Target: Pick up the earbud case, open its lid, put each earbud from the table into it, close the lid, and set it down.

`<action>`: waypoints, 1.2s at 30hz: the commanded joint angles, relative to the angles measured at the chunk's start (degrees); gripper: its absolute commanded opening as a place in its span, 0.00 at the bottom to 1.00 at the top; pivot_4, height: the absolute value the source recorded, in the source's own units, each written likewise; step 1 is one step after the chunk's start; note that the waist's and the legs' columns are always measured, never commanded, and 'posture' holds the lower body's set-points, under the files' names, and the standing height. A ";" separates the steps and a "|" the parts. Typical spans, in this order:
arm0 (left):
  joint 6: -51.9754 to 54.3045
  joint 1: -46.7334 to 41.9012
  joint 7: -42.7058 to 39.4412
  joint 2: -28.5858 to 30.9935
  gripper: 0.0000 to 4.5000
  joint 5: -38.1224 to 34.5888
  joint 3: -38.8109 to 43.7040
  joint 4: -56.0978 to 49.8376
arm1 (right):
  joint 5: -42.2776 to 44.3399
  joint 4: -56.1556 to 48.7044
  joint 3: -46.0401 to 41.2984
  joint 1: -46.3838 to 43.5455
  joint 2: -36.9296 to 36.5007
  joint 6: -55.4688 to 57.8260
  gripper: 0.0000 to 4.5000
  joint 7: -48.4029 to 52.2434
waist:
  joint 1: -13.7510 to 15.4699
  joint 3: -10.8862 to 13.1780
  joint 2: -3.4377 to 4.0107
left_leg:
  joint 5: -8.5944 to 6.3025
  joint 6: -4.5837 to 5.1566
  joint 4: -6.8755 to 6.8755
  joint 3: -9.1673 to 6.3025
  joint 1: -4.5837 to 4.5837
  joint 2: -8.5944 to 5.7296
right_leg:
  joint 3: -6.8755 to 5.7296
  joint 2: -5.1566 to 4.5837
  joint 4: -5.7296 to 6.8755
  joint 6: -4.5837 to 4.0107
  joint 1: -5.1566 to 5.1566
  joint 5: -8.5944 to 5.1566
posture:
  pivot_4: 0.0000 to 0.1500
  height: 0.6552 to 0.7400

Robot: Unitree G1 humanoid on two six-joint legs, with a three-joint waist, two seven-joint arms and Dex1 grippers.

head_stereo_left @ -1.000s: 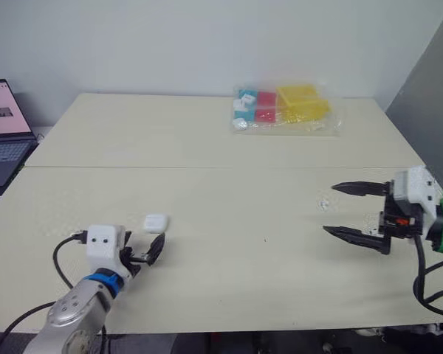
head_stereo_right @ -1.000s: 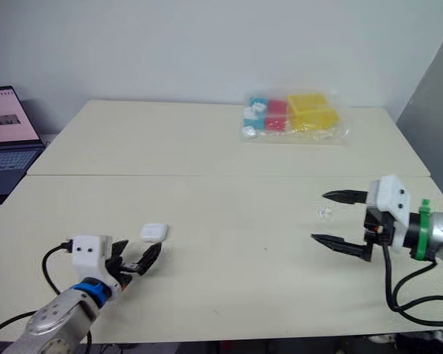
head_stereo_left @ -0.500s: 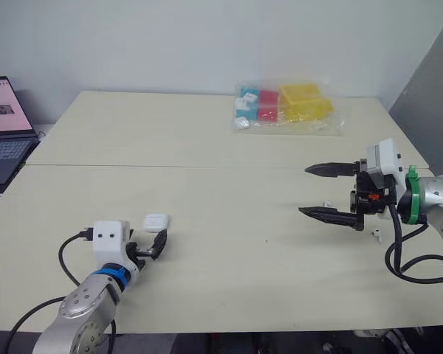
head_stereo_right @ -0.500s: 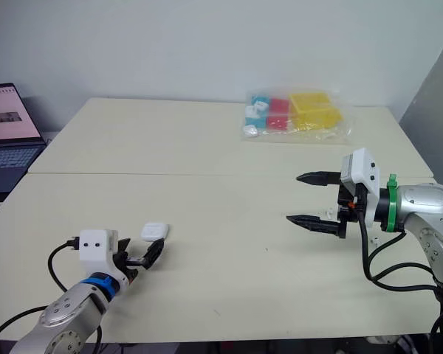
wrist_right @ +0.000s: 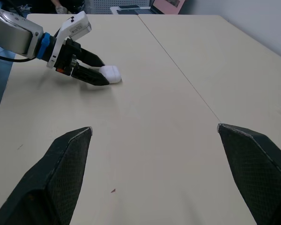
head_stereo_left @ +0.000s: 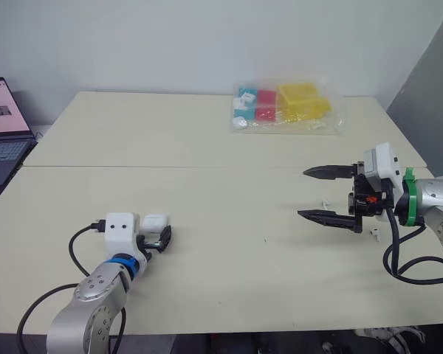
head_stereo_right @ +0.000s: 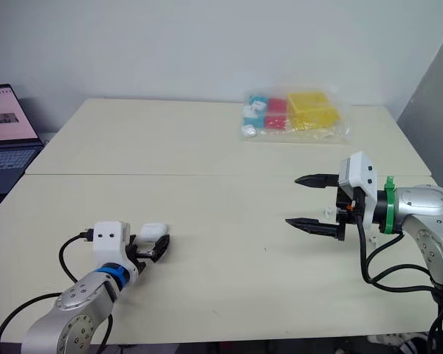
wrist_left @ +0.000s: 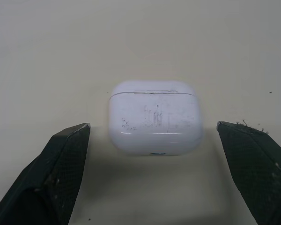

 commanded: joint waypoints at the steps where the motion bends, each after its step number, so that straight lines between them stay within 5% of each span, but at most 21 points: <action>1: 0.52 -1.30 -1.12 0.56 1.00 -0.09 -0.49 0.13 | -0.07 -2.00 -0.83 0.21 0.38 -0.81 1.00 -0.30 | 0.00 0.00 0.00 | 0.00 0.00 0.00 0.00 0.00 0.00 | -0.01 0.00 0.00 0.00 0.00 0.00 | 1.00 1.00; 19: 7.67 -5.68 -1.19 2.91 1.00 2.54 -1.06 2.84 | -0.49 -2.42 -0.54 0.31 1.25 -0.51 1.00 -0.75 | -0.03 -0.01 0.01 | 0.00 0.00 -0.01 -0.02 0.02 0.00 | 0.00 -0.01 0.02 0.00 0.00 0.00 | 1.00 1.00; 26: 8.94 -4.97 -2.64 4.94 0.62 2.86 -1.75 2.68 | -0.43 -2.88 -0.57 0.41 1.27 -0.45 1.00 -1.26 | -0.05 -0.01 0.02 | 0.00 0.00 -0.03 -0.03 0.04 0.00 | 0.02 -0.01 0.00 0.00 0.00 0.00 | 1.00 1.00; 31: 5.39 -2.73 -7.22 8.31 0.62 3.89 -4.91 1.21 | -0.47 -3.28 -0.84 0.57 1.14 -0.33 1.00 -1.71 | -0.10 -0.01 0.02 | 0.00 0.00 -0.04 -0.04 0.03 0.01 | 0.05 -0.04 -0.03 0.00 -0.01 0.00 | 1.00 1.00; 36: -11.24 -2.96 -20.40 14.13 0.62 6.38 -14.81 1.80 | 0.88 -5.33 -2.70 1.87 0.50 2.01 1.00 -4.00 | 0.20 0.00 0.06 | 0.00 0.00 -0.07 -0.04 -0.01 0.01 | 0.05 -0.10 -0.04 -0.03 -0.07 -0.02 | 1.00 1.00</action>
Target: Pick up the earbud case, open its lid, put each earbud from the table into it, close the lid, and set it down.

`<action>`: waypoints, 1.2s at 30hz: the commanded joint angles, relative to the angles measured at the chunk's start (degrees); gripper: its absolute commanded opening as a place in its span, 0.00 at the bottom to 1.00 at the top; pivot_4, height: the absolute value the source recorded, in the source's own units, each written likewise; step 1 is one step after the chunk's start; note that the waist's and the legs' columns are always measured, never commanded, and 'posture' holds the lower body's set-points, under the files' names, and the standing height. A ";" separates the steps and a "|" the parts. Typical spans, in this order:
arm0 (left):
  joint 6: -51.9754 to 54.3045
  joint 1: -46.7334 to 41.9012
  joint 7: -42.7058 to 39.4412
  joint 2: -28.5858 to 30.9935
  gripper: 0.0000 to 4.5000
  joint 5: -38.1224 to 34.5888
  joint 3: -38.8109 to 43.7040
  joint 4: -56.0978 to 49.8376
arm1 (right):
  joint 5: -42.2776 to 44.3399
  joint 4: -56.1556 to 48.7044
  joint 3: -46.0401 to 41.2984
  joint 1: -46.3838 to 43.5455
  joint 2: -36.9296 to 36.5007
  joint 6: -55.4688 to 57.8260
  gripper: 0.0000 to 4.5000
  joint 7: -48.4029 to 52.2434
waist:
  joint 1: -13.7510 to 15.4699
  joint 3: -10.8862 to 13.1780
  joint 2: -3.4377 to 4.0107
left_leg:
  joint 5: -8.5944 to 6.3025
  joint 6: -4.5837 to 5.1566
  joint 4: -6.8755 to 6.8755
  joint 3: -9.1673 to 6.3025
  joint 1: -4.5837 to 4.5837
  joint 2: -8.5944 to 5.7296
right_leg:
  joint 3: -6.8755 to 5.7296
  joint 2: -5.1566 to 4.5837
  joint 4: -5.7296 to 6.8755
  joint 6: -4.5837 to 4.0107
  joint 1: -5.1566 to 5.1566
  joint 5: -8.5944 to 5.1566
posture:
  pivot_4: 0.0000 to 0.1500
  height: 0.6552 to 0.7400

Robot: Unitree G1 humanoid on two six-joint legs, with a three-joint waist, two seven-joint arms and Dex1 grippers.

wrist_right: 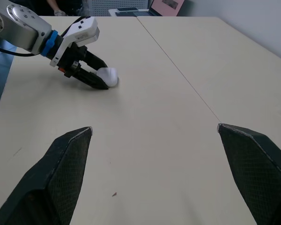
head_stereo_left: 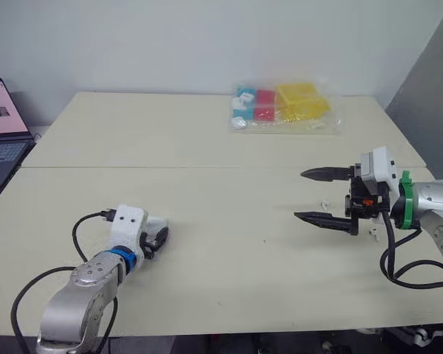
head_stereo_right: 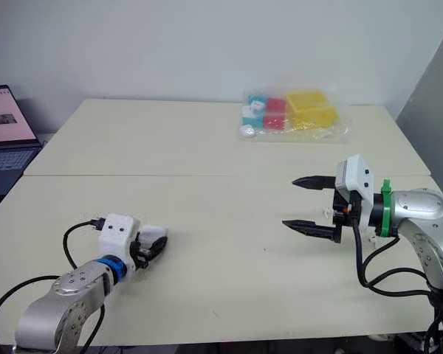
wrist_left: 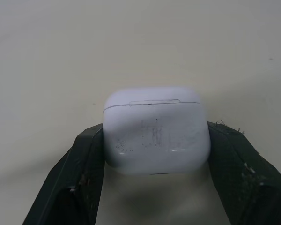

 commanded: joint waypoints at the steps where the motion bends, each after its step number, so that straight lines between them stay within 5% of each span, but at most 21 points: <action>1: -12.09 -1.04 -11.02 0.92 0.62 -0.23 -7.13 0.07 | 1.70 -3.49 -3.08 0.84 -0.98 2.44 1.00 -2.12 | 0.43 0.00 0.00 | 0.00 0.00 0.02 0.02 -0.06 -0.02 | -0.06 -0.03 -0.01 0.00 -0.01 0.00 | 1.00 1.00; 9: -31.26 -14.65 -31.74 -1.90 0.62 -3.46 -13.15 13.67 | 7.76 -13.28 -10.00 8.79 -3.05 14.45 1.00 -11.37 | 1.33 0.01 0.00 | 0.00 0.01 0.07 0.09 -0.44 -0.03 | -0.08 0.12 0.01 0.03 -0.36 0.02 | 1.00 1.00; 15: -49.86 -22.84 -40.91 -3.23 0.62 2.02 -16.39 24.83 | 32.59 -14.51 -14.16 7.25 -0.17 29.50 1.00 -28.13 | 0.55 0.00 0.01 | 0.01 0.00 0.05 0.15 -0.44 0.01 | 0.05 0.32 0.04 0.04 -0.40 0.03 | 1.00 1.00; 23: -63.83 -25.76 -43.60 -6.26 0.62 4.87 -17.78 31.04 | 47.95 -8.24 -5.68 1.86 -1.34 37.42 1.00 -38.65 | 0.18 0.00 0.00 | 0.01 0.01 0.06 0.15 -0.50 0.01 | 0.05 0.32 0.00 0.10 -0.40 0.06 | 1.00 1.00; 36: -68.14 -23.97 -43.24 -6.25 0.62 6.26 -18.69 28.94 | 47.44 2.82 4.54 -7.46 7.19 42.41 1.00 -43.71 | -0.11 0.00 0.01 | 0.01 0.02 0.07 0.11 -0.70 0.06 | 0.02 0.37 0.02 0.11 -0.54 0.07 | 1.00 1.00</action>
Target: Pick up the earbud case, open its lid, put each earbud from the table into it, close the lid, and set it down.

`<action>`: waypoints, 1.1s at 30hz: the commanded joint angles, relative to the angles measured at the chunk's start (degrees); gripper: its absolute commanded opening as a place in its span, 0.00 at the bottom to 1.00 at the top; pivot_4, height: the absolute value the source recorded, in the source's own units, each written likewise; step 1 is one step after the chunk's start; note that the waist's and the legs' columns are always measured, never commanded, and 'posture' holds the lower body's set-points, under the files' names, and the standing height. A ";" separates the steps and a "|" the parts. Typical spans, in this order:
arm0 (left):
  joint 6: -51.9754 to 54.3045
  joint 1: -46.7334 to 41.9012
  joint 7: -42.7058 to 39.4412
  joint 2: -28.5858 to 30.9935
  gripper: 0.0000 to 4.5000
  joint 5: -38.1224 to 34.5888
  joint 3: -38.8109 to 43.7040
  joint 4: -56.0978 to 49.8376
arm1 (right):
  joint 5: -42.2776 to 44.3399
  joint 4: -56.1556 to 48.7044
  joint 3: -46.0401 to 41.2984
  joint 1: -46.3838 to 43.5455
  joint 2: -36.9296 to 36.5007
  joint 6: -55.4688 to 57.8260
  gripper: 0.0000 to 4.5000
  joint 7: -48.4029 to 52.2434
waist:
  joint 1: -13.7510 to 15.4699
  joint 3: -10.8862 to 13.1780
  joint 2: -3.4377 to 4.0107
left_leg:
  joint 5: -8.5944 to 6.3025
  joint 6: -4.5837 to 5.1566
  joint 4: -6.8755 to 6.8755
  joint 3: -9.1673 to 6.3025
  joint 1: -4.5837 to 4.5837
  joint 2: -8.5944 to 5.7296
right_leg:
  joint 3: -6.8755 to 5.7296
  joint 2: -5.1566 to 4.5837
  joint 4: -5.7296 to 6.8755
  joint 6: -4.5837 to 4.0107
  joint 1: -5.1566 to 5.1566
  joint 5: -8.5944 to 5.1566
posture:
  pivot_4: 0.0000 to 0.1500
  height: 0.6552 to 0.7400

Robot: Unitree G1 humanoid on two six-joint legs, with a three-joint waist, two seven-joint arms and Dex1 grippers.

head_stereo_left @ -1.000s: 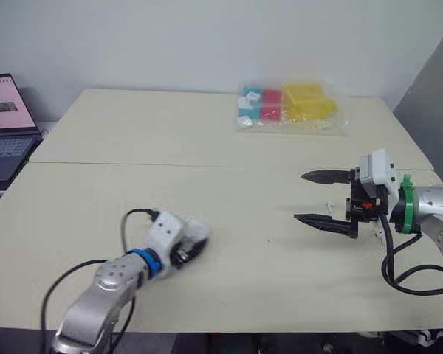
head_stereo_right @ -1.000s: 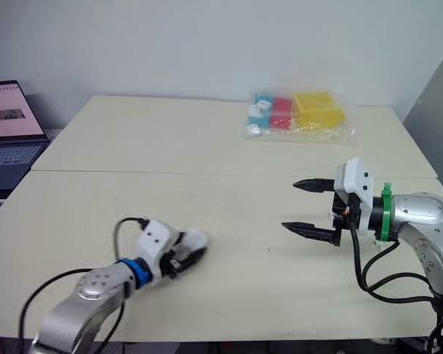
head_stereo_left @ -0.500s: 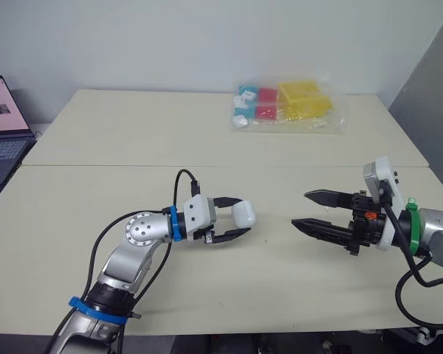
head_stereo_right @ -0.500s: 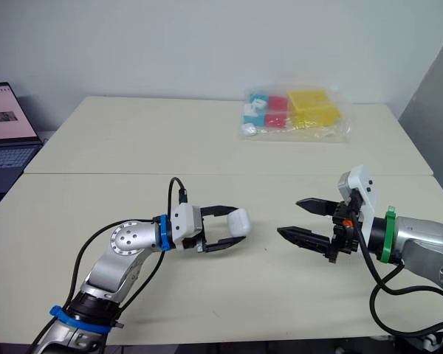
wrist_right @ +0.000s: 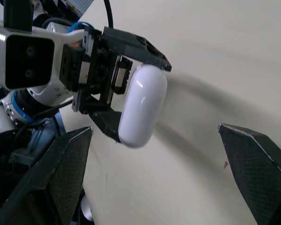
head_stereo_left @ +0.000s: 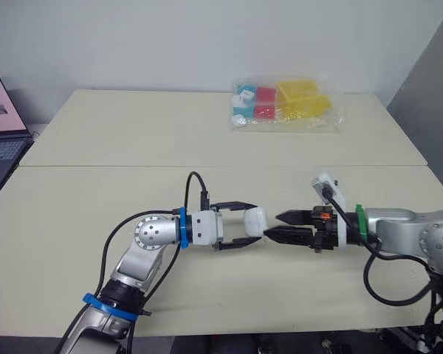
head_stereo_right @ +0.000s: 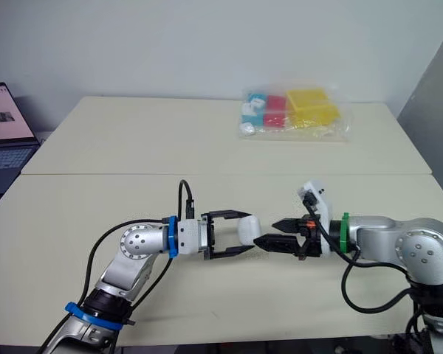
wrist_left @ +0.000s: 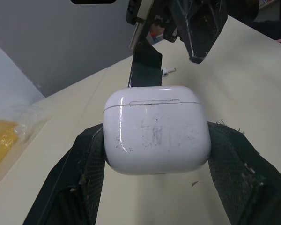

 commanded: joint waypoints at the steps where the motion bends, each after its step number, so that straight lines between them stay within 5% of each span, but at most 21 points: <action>1: -0.93 0.08 0.95 0.30 0.62 0.01 0.41 -2.77 | 3.34 0.55 -1.08 -1.29 0.23 1.26 1.00 -0.32 | 0.01 0.00 0.00 | 0.00 0.00 0.01 -0.01 -0.02 0.01 | -0.02 0.00 -0.01 0.00 0.00 0.00 | 1.00 1.00; 23: -2.22 -0.19 2.39 -0.41 0.62 -0.20 0.05 -2.40 | 5.82 3.60 0.70 -1.96 5.10 2.84 1.00 -4.45 | 0.01 0.00 0.00 | 0.00 0.01 0.03 -0.05 -0.08 0.01 | -0.04 0.01 0.01 0.01 -0.03 0.01 | 1.00 1.00; 27: -2.78 -0.05 1.54 -0.20 0.62 -0.51 -0.40 -2.70 | 5.33 4.11 0.70 -2.26 6.07 2.55 0.80 -4.80 | 0.01 0.00 0.01 | 0.00 0.01 0.03 -0.04 -0.08 0.01 | -0.04 0.01 0.01 0.01 -0.03 0.00 | 1.00 1.00; 33: -2.28 0.07 1.22 -0.34 0.62 -1.01 -0.32 -2.91 | 5.66 4.23 0.63 -2.30 6.68 2.91 0.31 -5.03 | 0.00 0.00 0.01 | 0.00 0.01 0.03 -0.04 -0.08 0.01 | -0.04 0.01 0.00 0.01 -0.03 0.00 | 1.00 1.00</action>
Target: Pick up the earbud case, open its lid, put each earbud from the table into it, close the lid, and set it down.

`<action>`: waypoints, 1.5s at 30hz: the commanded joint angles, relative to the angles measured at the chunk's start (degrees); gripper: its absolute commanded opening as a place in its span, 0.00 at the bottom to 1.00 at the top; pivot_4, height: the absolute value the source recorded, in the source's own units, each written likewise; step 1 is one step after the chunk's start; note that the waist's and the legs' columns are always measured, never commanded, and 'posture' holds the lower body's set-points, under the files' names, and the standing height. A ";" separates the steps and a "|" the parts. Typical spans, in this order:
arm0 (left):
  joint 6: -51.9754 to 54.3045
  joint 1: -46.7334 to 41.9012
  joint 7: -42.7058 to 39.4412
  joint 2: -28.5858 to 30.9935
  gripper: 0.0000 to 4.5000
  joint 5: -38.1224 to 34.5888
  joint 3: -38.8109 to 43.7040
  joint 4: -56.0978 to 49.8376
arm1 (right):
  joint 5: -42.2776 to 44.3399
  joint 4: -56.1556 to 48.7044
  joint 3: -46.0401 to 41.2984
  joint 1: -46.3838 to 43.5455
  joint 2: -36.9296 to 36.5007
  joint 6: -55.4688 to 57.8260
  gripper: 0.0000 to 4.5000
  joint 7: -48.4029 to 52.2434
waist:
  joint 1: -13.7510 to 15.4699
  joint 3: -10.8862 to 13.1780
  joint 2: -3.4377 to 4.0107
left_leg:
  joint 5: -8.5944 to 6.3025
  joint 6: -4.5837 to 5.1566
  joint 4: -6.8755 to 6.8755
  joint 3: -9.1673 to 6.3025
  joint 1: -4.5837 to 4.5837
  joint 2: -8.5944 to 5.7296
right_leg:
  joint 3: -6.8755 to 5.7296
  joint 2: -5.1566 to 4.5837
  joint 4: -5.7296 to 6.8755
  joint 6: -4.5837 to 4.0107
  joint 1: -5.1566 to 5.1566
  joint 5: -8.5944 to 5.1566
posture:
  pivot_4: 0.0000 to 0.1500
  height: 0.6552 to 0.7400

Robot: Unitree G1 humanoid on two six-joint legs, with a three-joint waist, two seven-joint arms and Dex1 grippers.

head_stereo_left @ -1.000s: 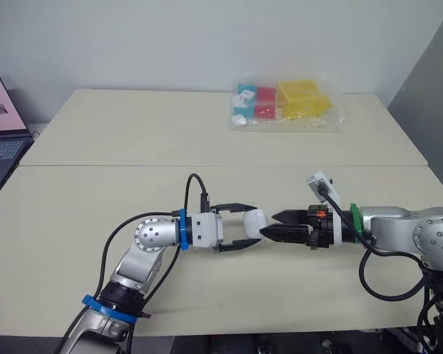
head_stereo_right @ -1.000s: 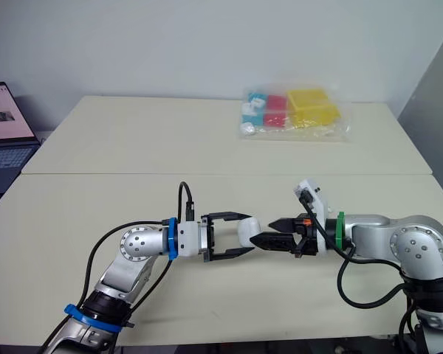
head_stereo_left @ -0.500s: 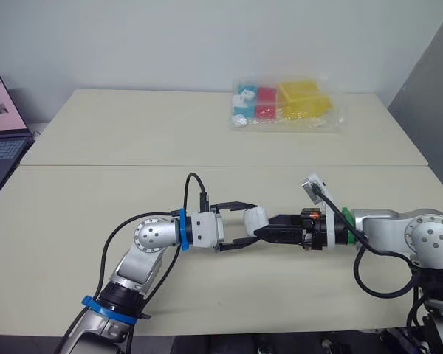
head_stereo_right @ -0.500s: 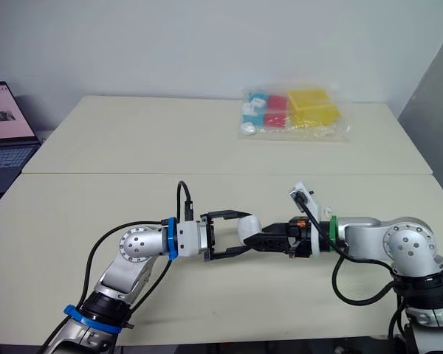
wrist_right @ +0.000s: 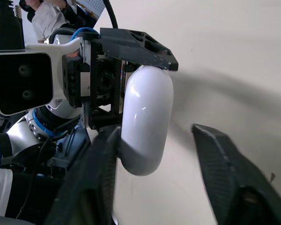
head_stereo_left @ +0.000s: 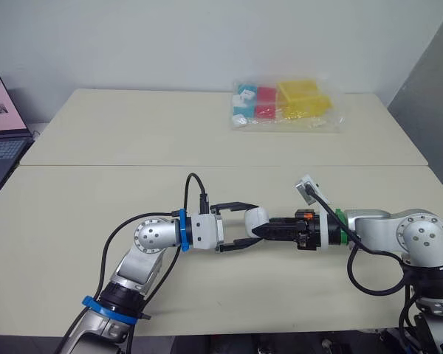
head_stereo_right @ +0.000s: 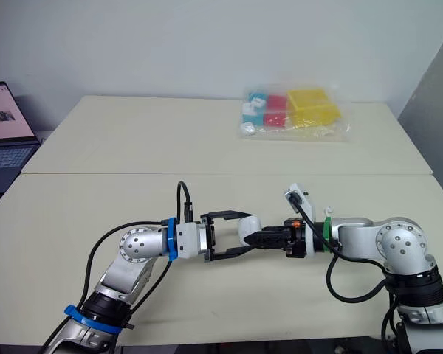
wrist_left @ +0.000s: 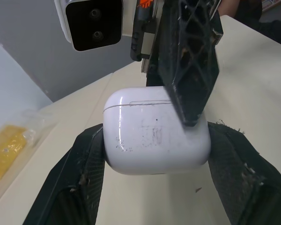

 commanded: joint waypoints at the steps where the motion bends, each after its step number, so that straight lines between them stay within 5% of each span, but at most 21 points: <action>1: -0.81 -0.30 -0.22 -0.27 0.62 -1.15 -0.19 -1.94 | 0.91 -0.68 -0.71 -0.96 0.03 -0.11 0.24 -0.17 | 0.00 0.00 0.00 | 0.00 0.00 0.00 0.00 0.00 0.00 | 0.00 0.00 0.00 0.00 0.00 0.00 | 1.00 1.00; 2: -0.76 -0.37 -0.02 -0.37 0.62 -0.99 -0.15 -1.77 | 1.05 -0.62 -0.67 -0.99 0.05 -0.02 0.18 -0.20 | 0.00 0.00 0.00 | 0.00 0.00 0.00 -0.01 0.00 0.00 | -0.01 0.00 0.00 0.00 0.00 0.00 | 1.00 1.00; 12: -0.04 -0.56 1.90 -1.73 0.62 -2.42 1.56 -0.85 | 2.72 -0.21 -0.43 -1.17 -0.01 0.52 0.18 -0.57 | 0.00 0.00 0.00 | 0.00 0.00 0.00 0.00 0.00 0.00 | 0.00 0.00 0.00 0.00 0.00 0.00 | 1.00 1.00; 17: 2.51 -0.33 -0.47 2.96 0.96 0.84 0.91 -0.43 | 0.81 -0.17 -0.35 -2.03 -0.88 0.94 0.18 0.58 | -0.03 0.00 0.00 | 0.00 0.00 0.00 0.00 -0.01 0.00 | -0.01 0.00 0.00 0.00 -0.01 0.00 | 1.00 1.00; 24: 12.33 -1.12 -2.10 7.89 0.97 -2.19 2.45 -2.40 | -7.06 -1.29 0.67 -4.33 -3.36 0.74 0.18 6.26 | -0.15 0.00 0.01 | 0.00 0.00 0.00 -0.01 0.00 0.02 | -0.01 0.02 0.00 0.00 -0.03 0.00 | 1.00 1.00; 31: 46.58 -5.96 1.06 11.28 0.97 -11.50 3.50 -13.05 | -43.89 -12.18 20.18 -12.46 -22.96 -19.19 0.18 30.00 | -0.09 0.15 0.21 | 0.00 0.00 0.05 -0.09 -0.27 0.00 | -0.08 0.02 -0.01 0.01 -0.27 -0.01 | 1.00 1.00; 36: 62.61 -12.00 5.49 10.01 0.97 -12.01 0.61 -18.94 | -64.15 -11.02 28.68 -18.00 -26.92 -34.52 0.18 41.01 | -0.18 0.14 0.18 | 0.00 0.00 0.02 -0.09 -0.26 -0.01 | -0.07 0.06 -0.09 0.02 -0.28 -0.01 | 1.00 1.00; 45: 65.29 -17.44 8.10 7.35 0.97 -9.02 -3.56 -21.13 | -73.64 -7.99 27.45 -18.41 -22.33 -39.16 0.18 48.36 | -0.15 0.14 0.18 | 0.01 -0.01 0.07 -0.08 -0.24 -0.01 | -0.01 0.06 0.03 0.00 -0.31 -0.01 | 1.00 1.00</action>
